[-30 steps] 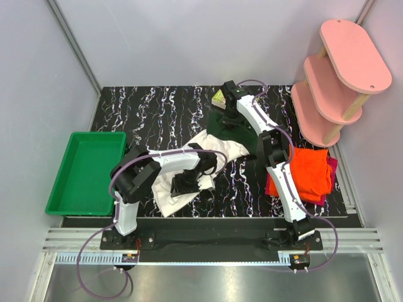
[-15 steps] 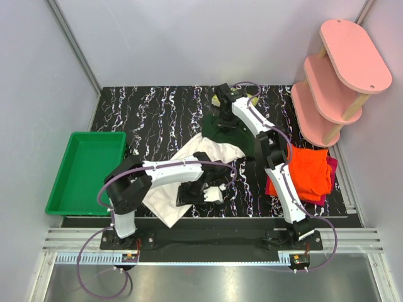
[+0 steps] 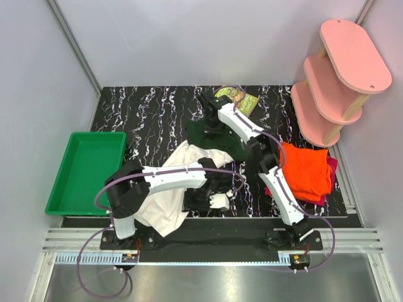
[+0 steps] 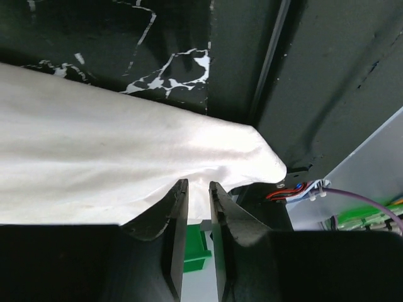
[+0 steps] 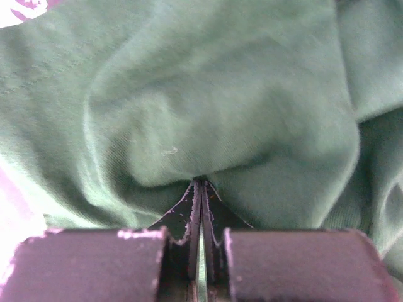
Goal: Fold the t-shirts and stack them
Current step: Fold the tshirt
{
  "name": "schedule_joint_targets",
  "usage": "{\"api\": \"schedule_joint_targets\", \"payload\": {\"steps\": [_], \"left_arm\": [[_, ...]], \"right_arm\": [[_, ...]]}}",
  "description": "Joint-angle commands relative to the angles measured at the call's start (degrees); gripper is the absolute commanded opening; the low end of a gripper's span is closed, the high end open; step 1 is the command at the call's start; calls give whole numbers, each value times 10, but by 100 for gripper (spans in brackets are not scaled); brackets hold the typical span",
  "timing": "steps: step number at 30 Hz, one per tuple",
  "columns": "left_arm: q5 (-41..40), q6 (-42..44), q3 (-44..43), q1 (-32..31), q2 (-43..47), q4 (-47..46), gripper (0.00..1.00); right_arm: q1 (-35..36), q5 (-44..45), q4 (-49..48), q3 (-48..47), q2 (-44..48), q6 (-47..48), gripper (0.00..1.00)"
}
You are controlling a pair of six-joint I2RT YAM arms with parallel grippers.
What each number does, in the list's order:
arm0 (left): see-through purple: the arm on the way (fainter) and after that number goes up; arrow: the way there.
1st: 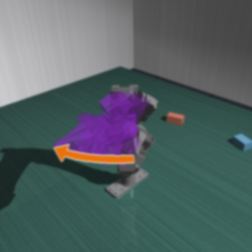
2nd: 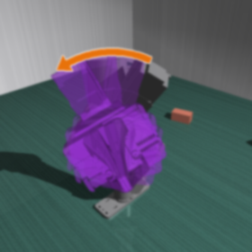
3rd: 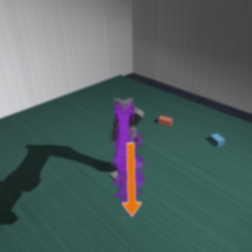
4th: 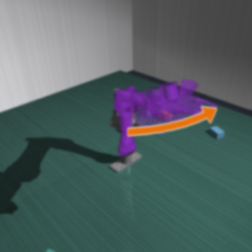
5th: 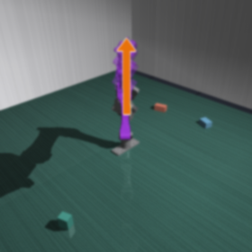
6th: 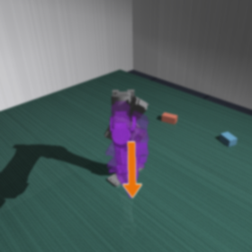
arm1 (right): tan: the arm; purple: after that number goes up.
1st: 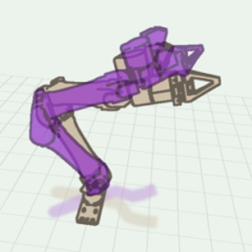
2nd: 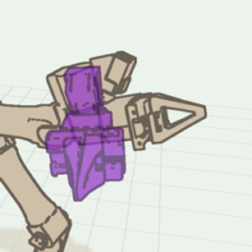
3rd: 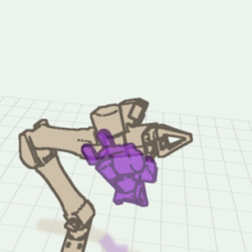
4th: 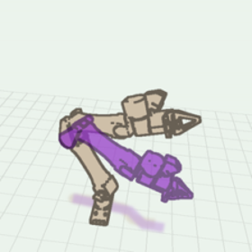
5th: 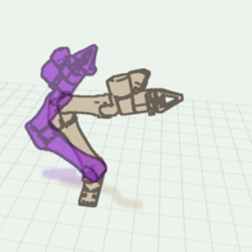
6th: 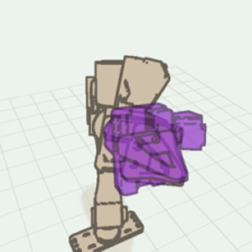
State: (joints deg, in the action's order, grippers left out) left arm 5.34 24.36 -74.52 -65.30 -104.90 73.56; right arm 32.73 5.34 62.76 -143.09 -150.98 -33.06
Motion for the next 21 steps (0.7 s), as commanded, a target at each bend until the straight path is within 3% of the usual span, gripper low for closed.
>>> {"api": "schedule_joint_targets", "payload": {"steps": [1, 5, 9, 16, 21], "left_arm": [[-16, -12, -3, 40, 70, -12, 25], [12, -13, -35, 118, 101, -5, 26], [26, -12, -62, 211, 116, -16, 26], [-10, -7, -85, 395, 73, -60, 27], [-42, -5, -66, 453, 6, -75, 26]], "right_arm": [[1, 72, -45, 82, 90, -17, 9], [0, 102, -62, 93, 155, -17, 33], [1, 118, -62, 109, 208, -20, 40], [22, 145, -85, 267, 306, -37, 38], [37, 135, -134, 395, 330, -69, 36]]}}
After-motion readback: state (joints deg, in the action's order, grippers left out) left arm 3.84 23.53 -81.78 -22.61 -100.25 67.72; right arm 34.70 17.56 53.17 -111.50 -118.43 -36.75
